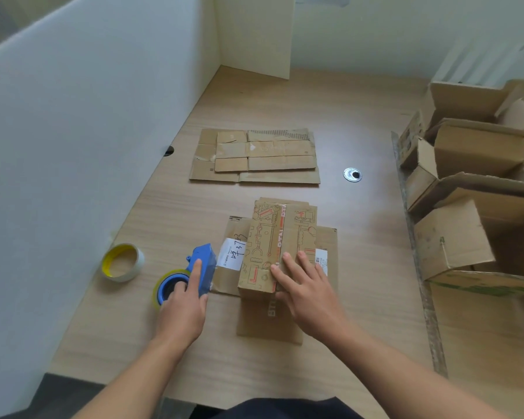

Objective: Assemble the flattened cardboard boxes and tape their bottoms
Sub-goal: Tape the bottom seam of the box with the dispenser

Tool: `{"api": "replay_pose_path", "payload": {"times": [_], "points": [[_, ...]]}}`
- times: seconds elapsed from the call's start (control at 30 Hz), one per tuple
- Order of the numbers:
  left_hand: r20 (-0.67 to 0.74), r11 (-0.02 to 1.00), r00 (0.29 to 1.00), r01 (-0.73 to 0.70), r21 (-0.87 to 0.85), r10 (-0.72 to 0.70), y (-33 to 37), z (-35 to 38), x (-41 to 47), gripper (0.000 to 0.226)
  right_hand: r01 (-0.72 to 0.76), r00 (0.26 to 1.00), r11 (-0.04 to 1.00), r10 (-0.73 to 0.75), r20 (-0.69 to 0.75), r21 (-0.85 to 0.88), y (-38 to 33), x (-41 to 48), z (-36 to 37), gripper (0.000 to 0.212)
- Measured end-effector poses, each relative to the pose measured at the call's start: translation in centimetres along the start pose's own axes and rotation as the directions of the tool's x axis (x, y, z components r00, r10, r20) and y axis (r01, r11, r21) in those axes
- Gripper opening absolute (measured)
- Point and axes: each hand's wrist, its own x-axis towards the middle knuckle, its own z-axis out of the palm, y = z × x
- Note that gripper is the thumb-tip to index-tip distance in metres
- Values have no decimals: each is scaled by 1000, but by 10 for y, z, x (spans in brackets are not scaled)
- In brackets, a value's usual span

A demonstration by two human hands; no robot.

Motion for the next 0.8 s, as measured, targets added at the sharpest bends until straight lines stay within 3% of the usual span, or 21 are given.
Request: {"api": "replay_pose_path", "payload": {"times": [0.23, 0.47, 0.63, 0.8], "points": [[2, 990, 998, 66, -124, -66, 4, 5, 13, 78, 11, 1000, 999, -10, 21, -31, 2, 5, 1, 55], [31, 973, 995, 101, -207, -97, 5, -24, 29, 77, -15, 1000, 997, 15, 0, 78, 5, 16, 1, 55], [-99, 951, 986, -154, -267, 131, 2, -40, 13, 71, -25, 1000, 974, 23, 12, 224, 11, 16, 0, 59], [-98, 916, 929, -368, -162, 357, 3, -65, 4, 72, -34, 999, 969, 32, 10, 246, 10, 16, -2, 60]]}}
